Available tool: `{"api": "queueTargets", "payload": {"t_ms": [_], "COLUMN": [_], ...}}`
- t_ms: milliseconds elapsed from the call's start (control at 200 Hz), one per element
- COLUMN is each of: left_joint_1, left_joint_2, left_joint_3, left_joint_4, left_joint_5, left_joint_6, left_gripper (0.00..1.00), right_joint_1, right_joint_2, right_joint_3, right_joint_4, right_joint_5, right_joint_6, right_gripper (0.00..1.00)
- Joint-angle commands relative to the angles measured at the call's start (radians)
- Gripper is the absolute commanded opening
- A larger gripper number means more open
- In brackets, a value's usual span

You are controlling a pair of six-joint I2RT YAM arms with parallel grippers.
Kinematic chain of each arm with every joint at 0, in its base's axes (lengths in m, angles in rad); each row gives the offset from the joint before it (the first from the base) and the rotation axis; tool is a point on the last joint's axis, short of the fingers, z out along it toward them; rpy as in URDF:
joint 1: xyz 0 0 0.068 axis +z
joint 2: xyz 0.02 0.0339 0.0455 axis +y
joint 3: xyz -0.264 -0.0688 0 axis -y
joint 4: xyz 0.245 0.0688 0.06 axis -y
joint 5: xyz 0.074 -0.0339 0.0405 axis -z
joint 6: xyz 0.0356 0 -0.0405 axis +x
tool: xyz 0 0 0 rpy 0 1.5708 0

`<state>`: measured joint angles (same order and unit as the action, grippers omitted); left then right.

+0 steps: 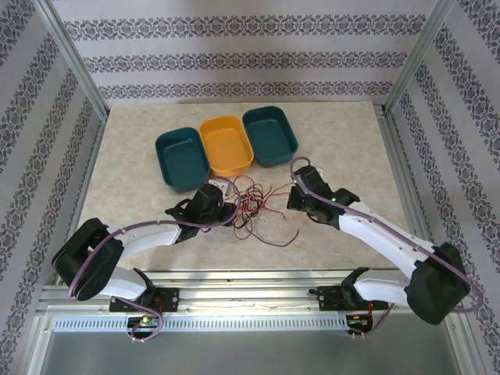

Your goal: Untangle the cables

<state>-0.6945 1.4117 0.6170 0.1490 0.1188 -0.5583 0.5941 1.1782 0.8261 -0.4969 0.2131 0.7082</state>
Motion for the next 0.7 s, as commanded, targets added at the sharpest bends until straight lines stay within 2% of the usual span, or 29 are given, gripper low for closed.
{"api": "queueTargets", "payload": {"t_ms": [0, 295, 695], "left_joint_1": [-0.002, 0.007, 0.01], "left_joint_2": [0.017, 0.041, 0.032], "left_joint_3": [-0.009, -0.007, -0.031], "left_joint_4": [-0.022, -0.018, -0.003], "left_joint_5": [-0.024, -0.019, -0.024], "left_joint_6": [-0.016, -0.038, -0.048], "left_gripper": [0.0, 0.0, 0.0], "right_joint_1": [-0.024, -0.069, -0.105], "right_joint_2": [-0.071, -0.183, -0.244], "right_joint_3": [0.002, 0.065, 0.25], "right_joint_4": [-0.05, -0.151, -0.339], "right_joint_5": [0.042, 0.079, 0.228], "right_joint_6": [-0.019, -0.067, -0.17], "right_gripper": [0.0, 0.0, 0.0]}}
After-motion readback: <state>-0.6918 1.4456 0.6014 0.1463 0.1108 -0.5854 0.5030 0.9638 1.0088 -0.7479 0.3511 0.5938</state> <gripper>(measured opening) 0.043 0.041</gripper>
